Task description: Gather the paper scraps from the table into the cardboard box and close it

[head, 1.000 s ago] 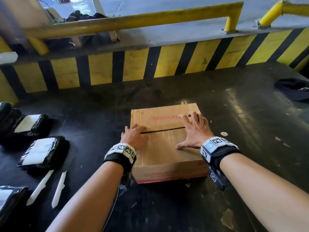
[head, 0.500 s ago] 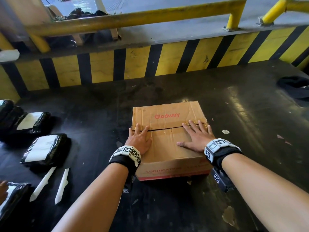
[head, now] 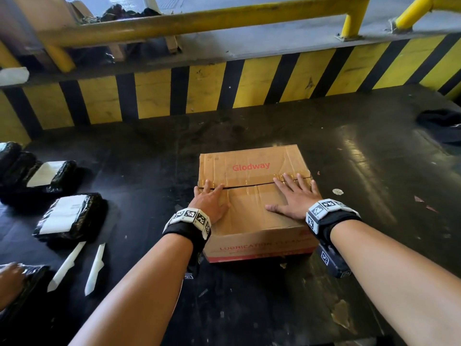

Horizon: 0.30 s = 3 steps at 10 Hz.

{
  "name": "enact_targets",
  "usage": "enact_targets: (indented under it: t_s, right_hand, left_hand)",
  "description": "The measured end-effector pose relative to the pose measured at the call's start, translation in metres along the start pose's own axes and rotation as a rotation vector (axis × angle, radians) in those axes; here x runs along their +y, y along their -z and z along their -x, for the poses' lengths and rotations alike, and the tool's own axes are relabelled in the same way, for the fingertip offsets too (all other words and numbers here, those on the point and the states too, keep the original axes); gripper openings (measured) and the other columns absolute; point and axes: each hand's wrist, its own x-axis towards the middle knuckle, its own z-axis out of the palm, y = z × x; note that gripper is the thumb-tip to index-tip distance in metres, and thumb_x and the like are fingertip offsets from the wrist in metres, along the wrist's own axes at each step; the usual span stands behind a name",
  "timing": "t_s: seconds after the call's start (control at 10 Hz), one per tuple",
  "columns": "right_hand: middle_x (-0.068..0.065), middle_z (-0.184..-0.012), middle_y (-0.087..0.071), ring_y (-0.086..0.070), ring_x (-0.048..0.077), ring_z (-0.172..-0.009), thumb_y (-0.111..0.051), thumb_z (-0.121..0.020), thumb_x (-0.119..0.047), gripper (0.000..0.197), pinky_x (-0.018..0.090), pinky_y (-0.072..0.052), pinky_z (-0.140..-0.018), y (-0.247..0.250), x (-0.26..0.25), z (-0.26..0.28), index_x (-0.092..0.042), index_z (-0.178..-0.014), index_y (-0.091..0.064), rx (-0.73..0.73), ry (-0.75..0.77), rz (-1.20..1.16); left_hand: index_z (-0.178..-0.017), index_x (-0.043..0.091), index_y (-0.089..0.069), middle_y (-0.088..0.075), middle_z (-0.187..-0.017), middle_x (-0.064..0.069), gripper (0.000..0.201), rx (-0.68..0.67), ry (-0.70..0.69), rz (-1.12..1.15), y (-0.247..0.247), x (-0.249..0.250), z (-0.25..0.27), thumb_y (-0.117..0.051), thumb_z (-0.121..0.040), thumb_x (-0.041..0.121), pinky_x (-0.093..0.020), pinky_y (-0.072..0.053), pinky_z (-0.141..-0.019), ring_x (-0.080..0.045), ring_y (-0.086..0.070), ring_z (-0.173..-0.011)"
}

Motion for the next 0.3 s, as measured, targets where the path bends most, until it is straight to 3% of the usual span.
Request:
enact_targets:
  t_s: [0.1, 0.2, 0.3]
  right_hand:
    - [-0.007, -0.166, 0.019, 0.02, 0.03, -0.152, -0.031, -0.077, -0.091, 0.101, 0.06, 0.01, -0.119, 0.001, -0.002, 0.002, -0.042, -0.156, 0.01, 0.005, -0.002, 0.01]
    - [-0.007, -0.168, 0.01, 0.01, 0.031, -0.154, -0.042, -0.084, -0.081, 0.093, 0.061, 0.002, -0.119, 0.011, -0.009, 0.012, -0.041, -0.157, 0.0, -0.006, 0.027, 0.012]
    - [-0.005, -0.166, -0.019, -0.024, 0.025, -0.15, -0.059, -0.089, -0.063, 0.079, 0.051, -0.025, -0.119, 0.032, -0.009, 0.032, -0.043, -0.154, -0.02, -0.018, 0.216, -0.026]
  left_hand:
    - [-0.157, 0.037, -0.018, -0.001, -0.168, -0.005, 0.072, 0.031, -0.014, 0.092, 0.002, -0.003, 0.017, -0.049, -0.094, 0.056, -0.062, -0.02, -0.121, -0.043, -0.004, -0.153]
    - [-0.153, 0.038, -0.029, -0.017, -0.165, 0.006, 0.069, 0.179, -0.086, 0.381, 0.001, -0.012, 0.054, -0.065, -0.094, 0.033, -0.047, -0.047, -0.109, -0.03, -0.037, -0.145]
    - [-0.145, 0.052, -0.032, -0.019, -0.164, 0.01, 0.065, 0.245, -0.178, 0.553, -0.036, -0.037, 0.123, -0.065, -0.096, 0.025, -0.027, -0.052, -0.103, -0.013, -0.048, -0.135]
